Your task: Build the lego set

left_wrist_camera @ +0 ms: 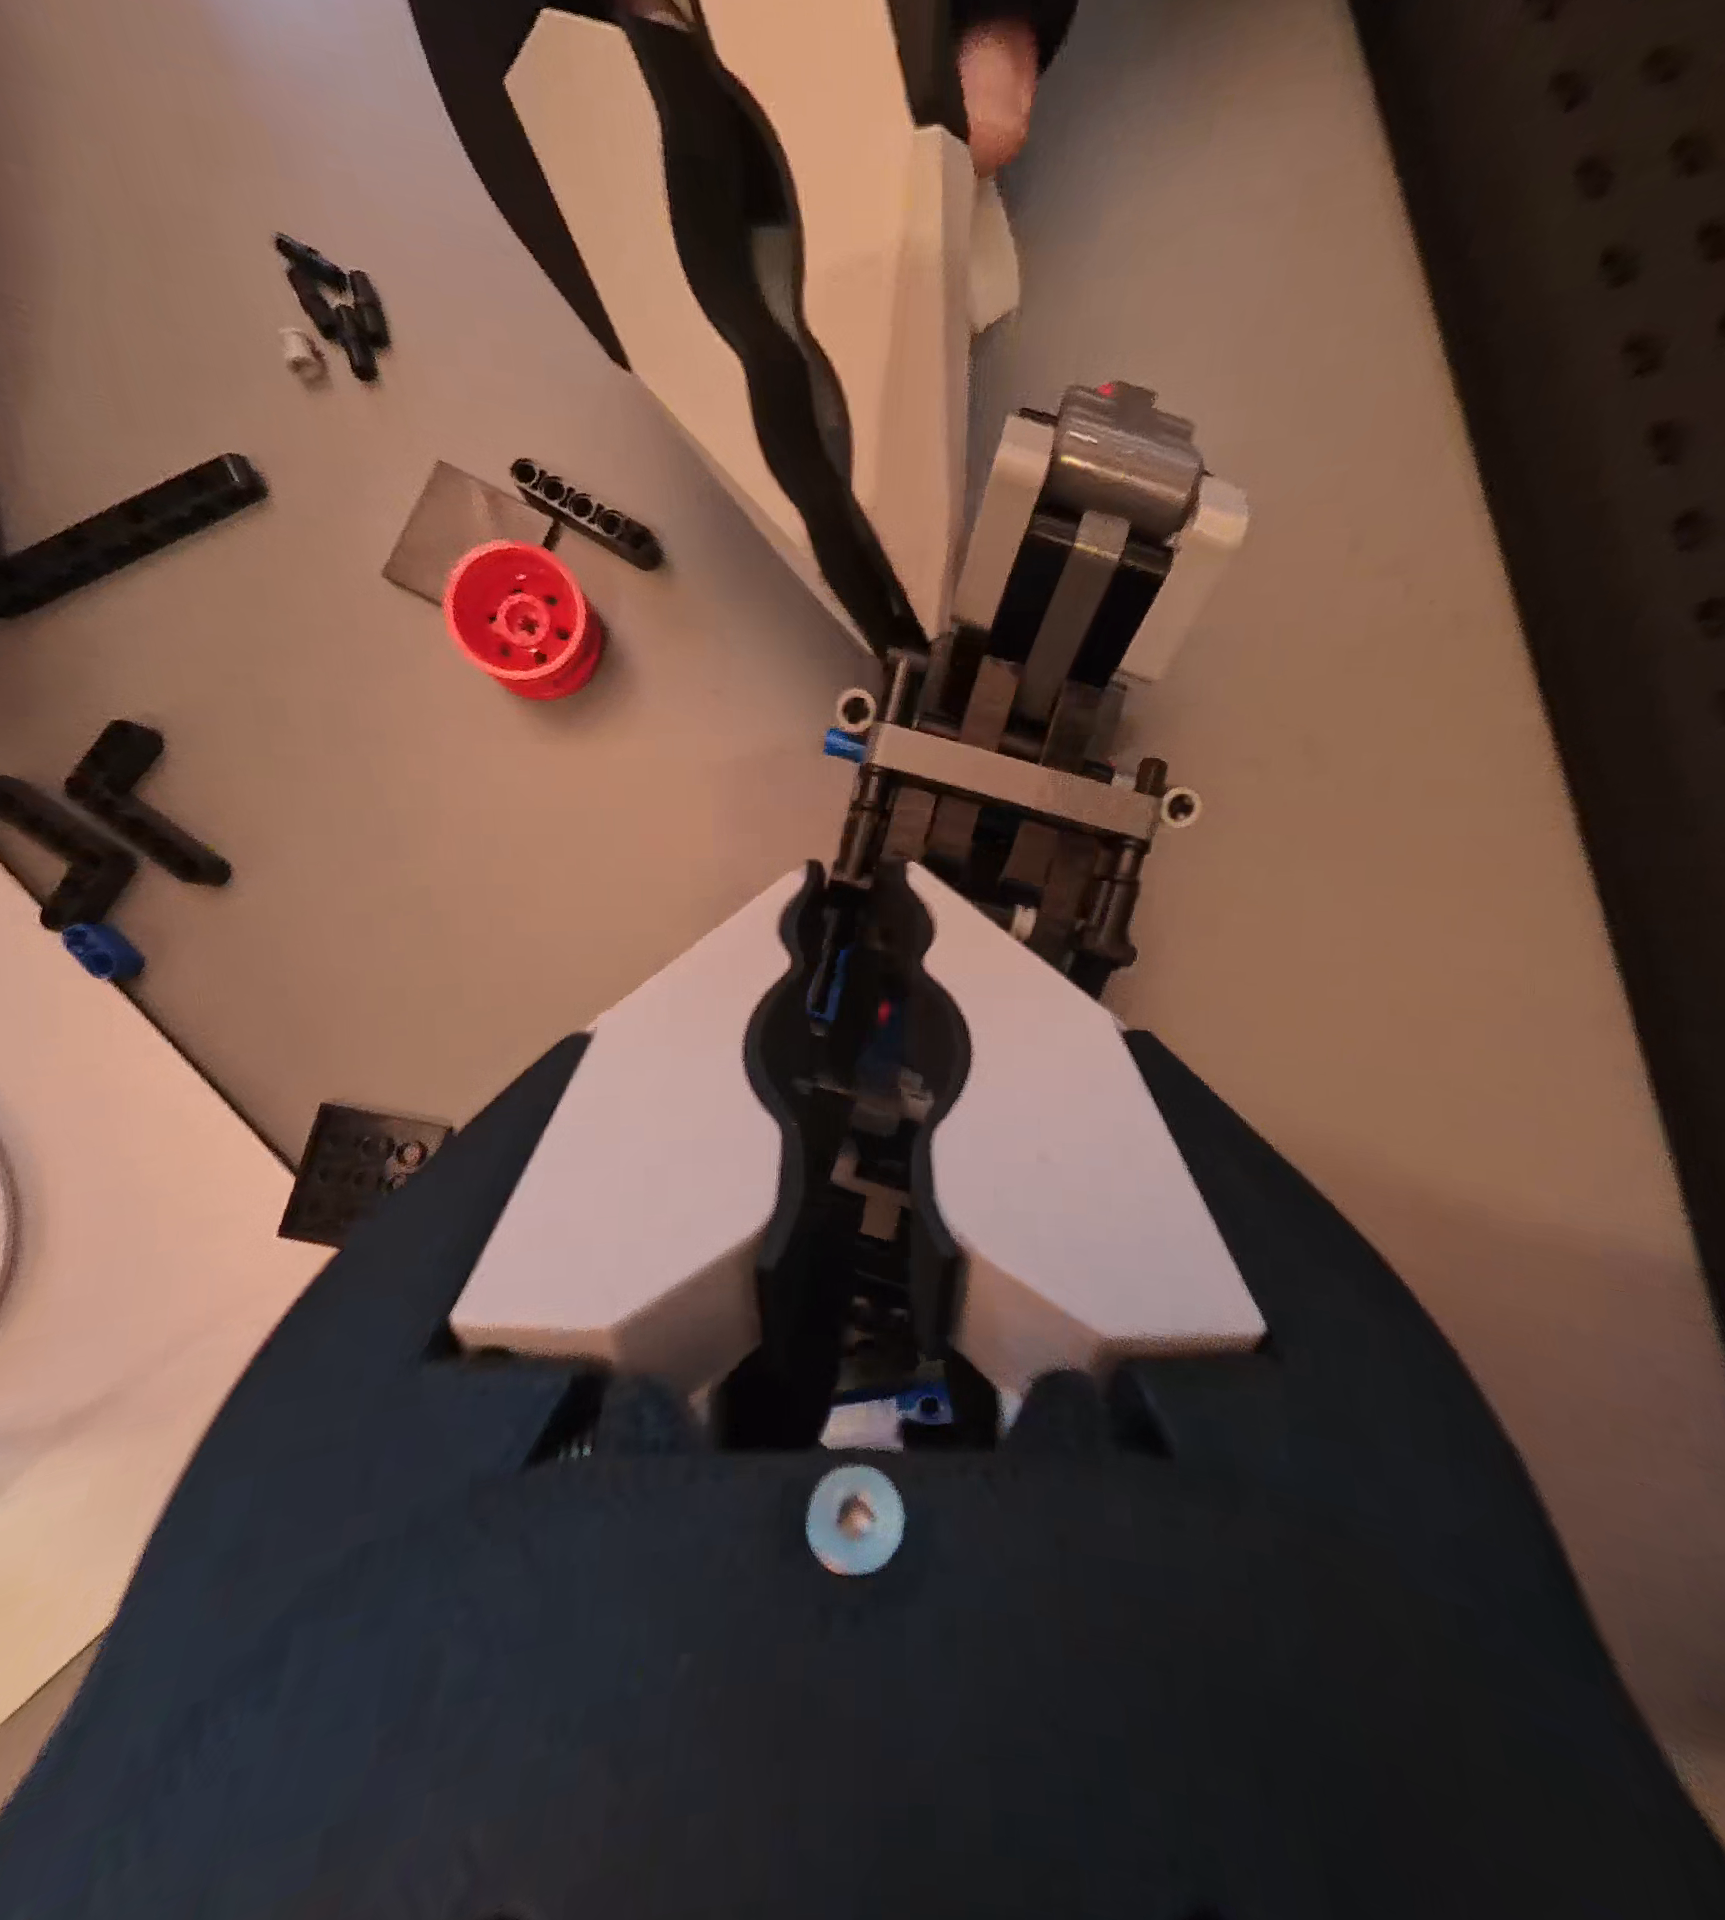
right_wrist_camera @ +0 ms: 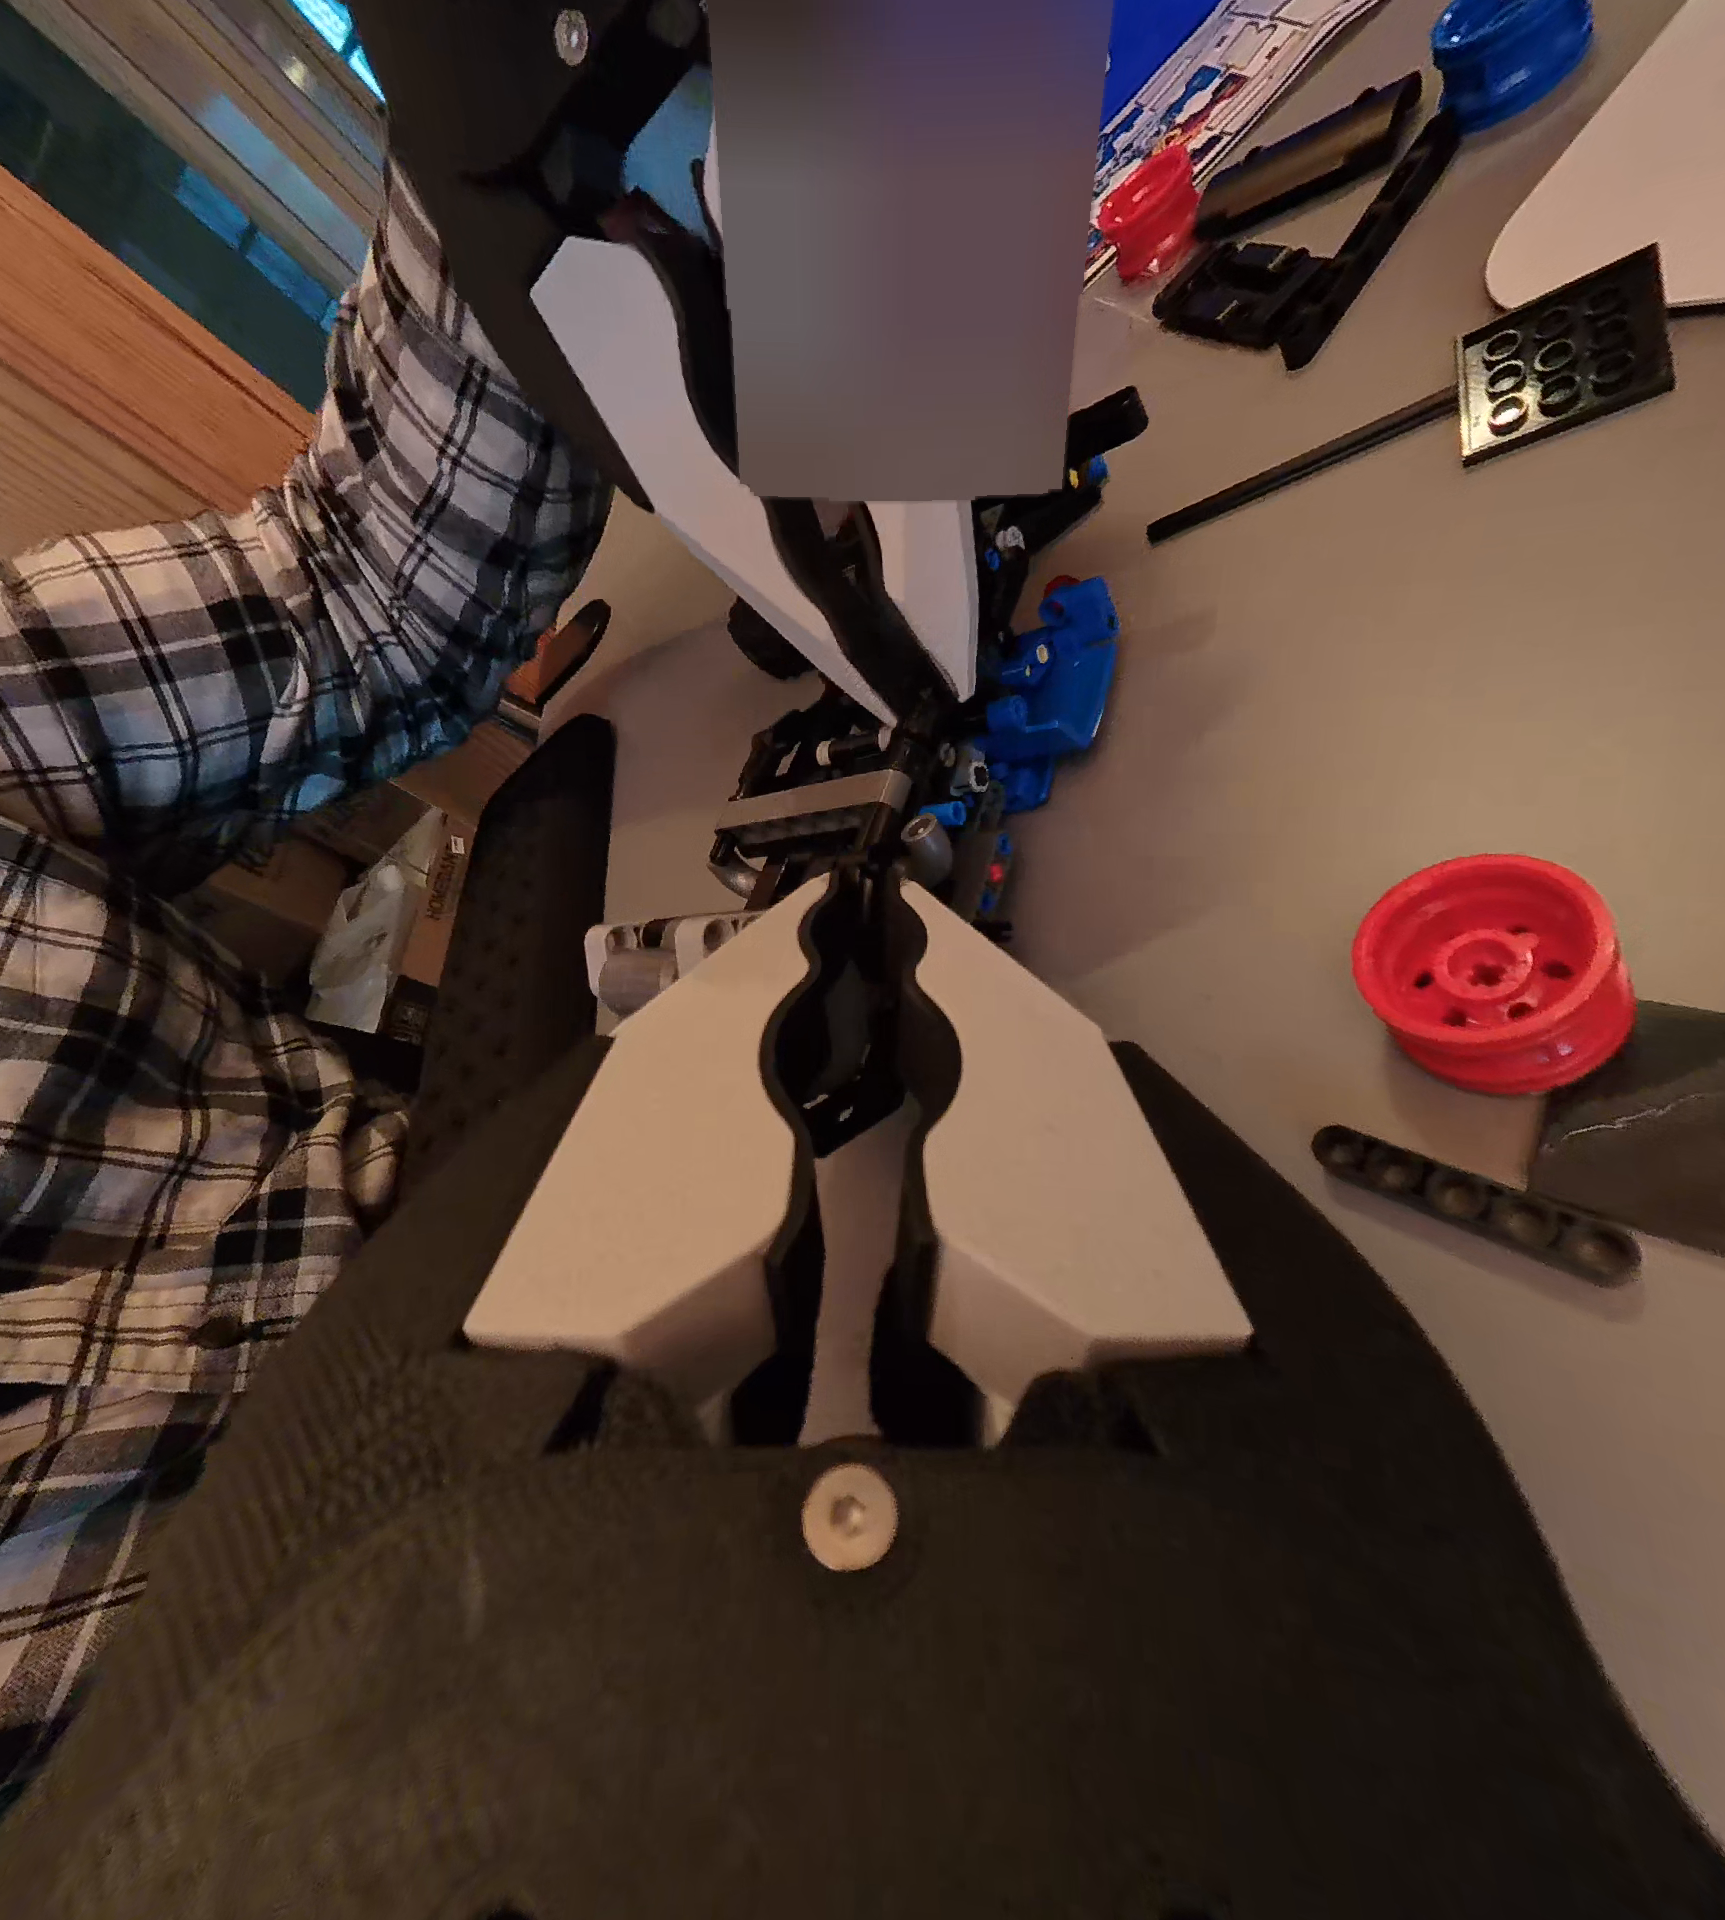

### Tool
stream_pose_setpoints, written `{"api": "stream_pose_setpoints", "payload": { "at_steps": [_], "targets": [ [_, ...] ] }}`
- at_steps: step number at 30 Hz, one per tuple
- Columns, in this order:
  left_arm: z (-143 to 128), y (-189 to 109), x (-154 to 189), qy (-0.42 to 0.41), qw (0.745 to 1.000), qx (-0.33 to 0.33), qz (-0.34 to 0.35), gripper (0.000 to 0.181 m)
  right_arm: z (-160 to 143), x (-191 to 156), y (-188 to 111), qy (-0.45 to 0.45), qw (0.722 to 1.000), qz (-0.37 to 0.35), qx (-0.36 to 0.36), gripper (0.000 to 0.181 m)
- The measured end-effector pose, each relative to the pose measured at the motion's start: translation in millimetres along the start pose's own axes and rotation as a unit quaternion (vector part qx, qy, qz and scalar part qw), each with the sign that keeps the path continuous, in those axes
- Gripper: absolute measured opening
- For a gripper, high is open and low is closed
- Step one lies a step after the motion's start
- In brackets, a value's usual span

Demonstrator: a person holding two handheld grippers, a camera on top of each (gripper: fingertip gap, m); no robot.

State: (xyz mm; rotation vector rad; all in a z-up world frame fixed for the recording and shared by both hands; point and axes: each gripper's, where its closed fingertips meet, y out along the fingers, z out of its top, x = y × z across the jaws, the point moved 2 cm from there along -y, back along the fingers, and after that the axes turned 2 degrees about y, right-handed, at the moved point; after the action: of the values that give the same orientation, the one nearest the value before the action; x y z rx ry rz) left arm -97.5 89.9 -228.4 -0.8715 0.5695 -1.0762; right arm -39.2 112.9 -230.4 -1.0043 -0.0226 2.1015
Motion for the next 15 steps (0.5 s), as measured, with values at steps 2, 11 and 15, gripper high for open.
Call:
{"api": "stream_pose_setpoints", "payload": {
  "at_steps": [2,11,15],
  "targets": [
    [0,0,0,0.007,1.0,-0.005,-0.016,0.007,0,0,0,-0.004,1.0,-0.001,-0.001,0.003],
    [1,1,8,0.016,1.0,0.023,0.005,0.004,-1,0,0,0.012,1.0,0.012,0.004,0.003],
    [1,1,9,0.014,0.999,0.027,0.019,0.004,0,-1,1,0.01,1.0,0.009,0.005,0.002]
  ]
}}
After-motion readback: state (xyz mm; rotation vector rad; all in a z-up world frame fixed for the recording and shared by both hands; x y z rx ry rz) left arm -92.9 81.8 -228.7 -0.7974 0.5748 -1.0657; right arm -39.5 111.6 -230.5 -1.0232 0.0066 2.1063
